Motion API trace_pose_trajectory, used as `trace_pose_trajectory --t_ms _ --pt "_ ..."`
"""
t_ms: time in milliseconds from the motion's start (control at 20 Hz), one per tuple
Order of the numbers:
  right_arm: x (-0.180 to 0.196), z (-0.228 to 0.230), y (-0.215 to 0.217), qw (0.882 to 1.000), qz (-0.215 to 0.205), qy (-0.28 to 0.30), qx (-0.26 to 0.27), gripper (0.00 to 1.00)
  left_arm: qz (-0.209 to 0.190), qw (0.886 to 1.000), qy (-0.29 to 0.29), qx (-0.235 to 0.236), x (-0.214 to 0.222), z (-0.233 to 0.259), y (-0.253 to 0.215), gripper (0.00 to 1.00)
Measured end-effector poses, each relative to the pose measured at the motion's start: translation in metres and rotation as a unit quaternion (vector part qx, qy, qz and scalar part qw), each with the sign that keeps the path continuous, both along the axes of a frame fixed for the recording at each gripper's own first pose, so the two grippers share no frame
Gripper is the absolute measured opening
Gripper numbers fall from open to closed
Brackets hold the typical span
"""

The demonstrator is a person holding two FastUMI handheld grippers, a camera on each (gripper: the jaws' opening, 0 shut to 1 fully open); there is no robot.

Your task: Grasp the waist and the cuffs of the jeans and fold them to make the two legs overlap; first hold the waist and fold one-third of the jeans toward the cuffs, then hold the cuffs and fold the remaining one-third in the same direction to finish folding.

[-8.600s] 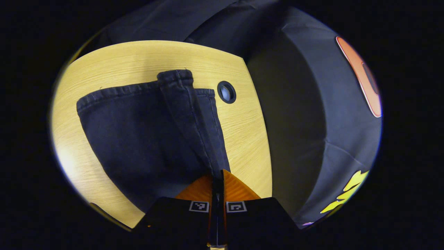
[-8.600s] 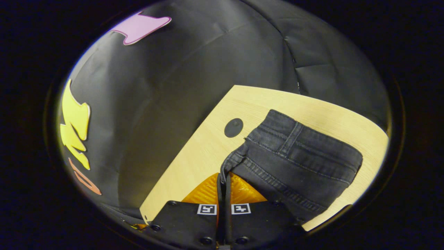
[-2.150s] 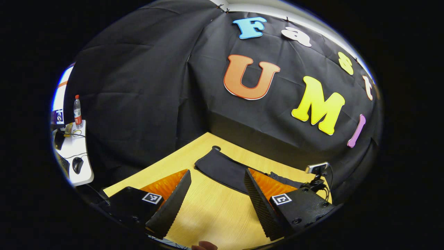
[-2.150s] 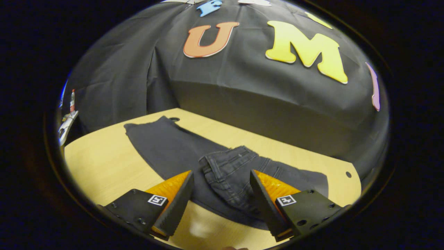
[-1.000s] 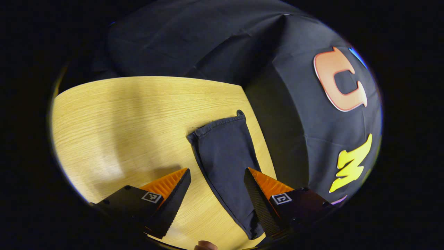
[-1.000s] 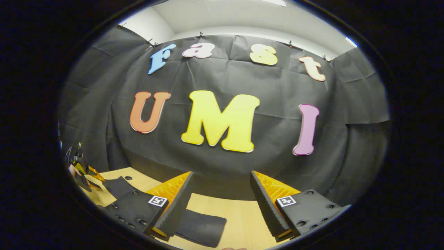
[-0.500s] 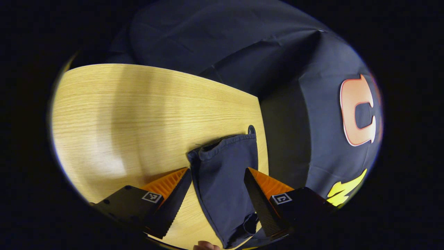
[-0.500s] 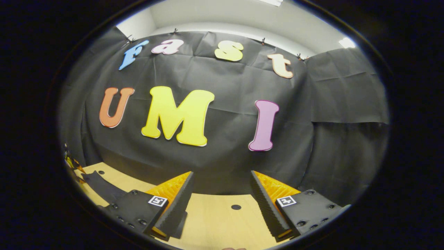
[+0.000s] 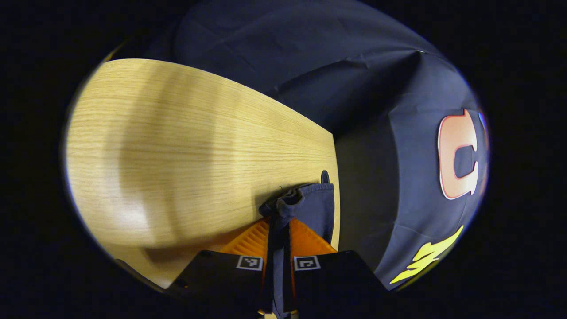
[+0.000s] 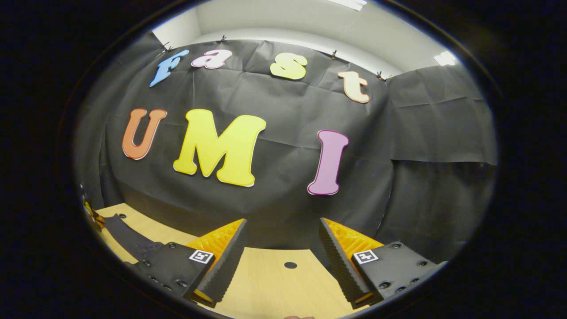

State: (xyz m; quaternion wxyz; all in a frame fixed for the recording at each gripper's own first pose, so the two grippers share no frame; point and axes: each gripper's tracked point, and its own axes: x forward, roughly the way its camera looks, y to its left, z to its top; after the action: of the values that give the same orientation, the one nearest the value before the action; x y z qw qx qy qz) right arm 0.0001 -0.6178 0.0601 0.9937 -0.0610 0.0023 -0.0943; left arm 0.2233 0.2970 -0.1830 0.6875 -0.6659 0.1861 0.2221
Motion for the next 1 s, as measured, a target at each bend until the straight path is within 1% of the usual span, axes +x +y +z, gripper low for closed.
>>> trace_pose_trajectory --t_ms 50,100,250,400,550,650,800,1000 --pt "0.0 -0.001 -0.002 1.0 -0.001 0.002 0.001 0.98 0.003 1.0 -0.014 -0.008 0.003 0.004 0.001 0.07" --pt "0.0 -0.001 -0.004 1.0 -0.002 0.004 0.002 0.98 0.001 1.0 -0.02 -0.008 0.0 0.005 -0.001 0.05" --pt "0.002 0.0 -0.005 1.0 -0.002 0.008 0.002 0.98 0.0 1.0 -0.028 0.007 -0.005 0.014 -0.001 0.05" --pt "0.003 0.002 0.003 1.0 0.008 0.006 0.002 0.99 0.007 0.998 -0.063 -0.003 0.005 0.042 -0.004 0.05" --pt "-0.001 0.003 0.007 1.0 0.015 0.005 0.004 0.99 -0.002 0.996 -0.085 0.012 0.007 0.067 -0.015 0.05" --pt "-0.004 0.004 0.004 1.0 0.015 0.004 0.017 0.99 -0.002 0.995 -0.103 0.009 0.009 0.089 -0.027 0.05" --pt "-0.01 0.005 -0.003 0.999 0.01 0.002 0.036 0.98 -0.014 0.991 -0.133 0.028 0.014 0.129 -0.057 0.05" --pt "-0.022 0.005 -0.021 0.999 -0.001 0.001 0.053 0.99 -0.057 0.983 -0.166 0.047 0.022 0.176 -0.122 0.05"
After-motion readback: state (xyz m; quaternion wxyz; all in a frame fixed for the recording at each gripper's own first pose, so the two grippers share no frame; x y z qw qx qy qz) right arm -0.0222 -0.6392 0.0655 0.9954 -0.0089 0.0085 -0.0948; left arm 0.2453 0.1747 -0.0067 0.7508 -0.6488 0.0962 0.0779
